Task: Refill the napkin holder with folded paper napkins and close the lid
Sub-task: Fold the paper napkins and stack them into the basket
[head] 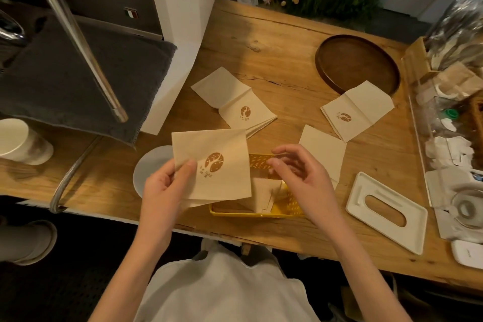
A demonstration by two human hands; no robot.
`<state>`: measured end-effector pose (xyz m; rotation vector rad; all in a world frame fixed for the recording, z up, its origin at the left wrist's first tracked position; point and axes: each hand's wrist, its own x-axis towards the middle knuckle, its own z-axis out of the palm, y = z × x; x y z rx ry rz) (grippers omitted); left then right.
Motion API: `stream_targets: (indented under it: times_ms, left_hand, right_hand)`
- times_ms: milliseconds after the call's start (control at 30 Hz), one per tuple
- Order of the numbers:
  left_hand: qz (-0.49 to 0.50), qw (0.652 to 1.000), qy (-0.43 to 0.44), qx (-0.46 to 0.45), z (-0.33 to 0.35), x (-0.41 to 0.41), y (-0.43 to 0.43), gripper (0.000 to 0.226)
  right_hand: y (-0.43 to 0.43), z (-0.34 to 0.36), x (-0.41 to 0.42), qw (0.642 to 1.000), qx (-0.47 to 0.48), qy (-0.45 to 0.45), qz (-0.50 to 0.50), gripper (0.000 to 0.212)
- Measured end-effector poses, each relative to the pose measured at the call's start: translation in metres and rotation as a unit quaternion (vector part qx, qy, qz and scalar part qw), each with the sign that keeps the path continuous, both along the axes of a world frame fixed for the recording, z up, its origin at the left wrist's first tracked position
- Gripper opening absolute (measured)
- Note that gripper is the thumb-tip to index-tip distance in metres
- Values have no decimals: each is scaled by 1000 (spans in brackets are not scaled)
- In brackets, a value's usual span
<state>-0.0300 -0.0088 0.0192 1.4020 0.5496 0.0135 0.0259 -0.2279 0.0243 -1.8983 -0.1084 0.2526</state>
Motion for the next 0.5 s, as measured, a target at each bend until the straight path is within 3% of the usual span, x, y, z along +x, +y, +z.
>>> stream_targets:
  times_ms: [133, 267, 367, 500]
  left_hand:
    - [31, 999, 9, -25, -2, -5, 7, 22]
    - [58, 998, 24, -31, -6, -10, 11, 16]
    - [71, 996, 34, -29, -9, -12, 14, 15]
    - [82, 995, 38, -33, -9, -14, 17, 15]
  right_hand:
    - [-8, -3, 2, 981, -162, -83, 71, 22]
    - [-10, -9, 7, 902, -372, -126, 180, 29]
    - [-1, -14, 6, 874, -426, -105, 210, 33]
    - [14, -20, 3, 870, -440, -52, 216, 38]
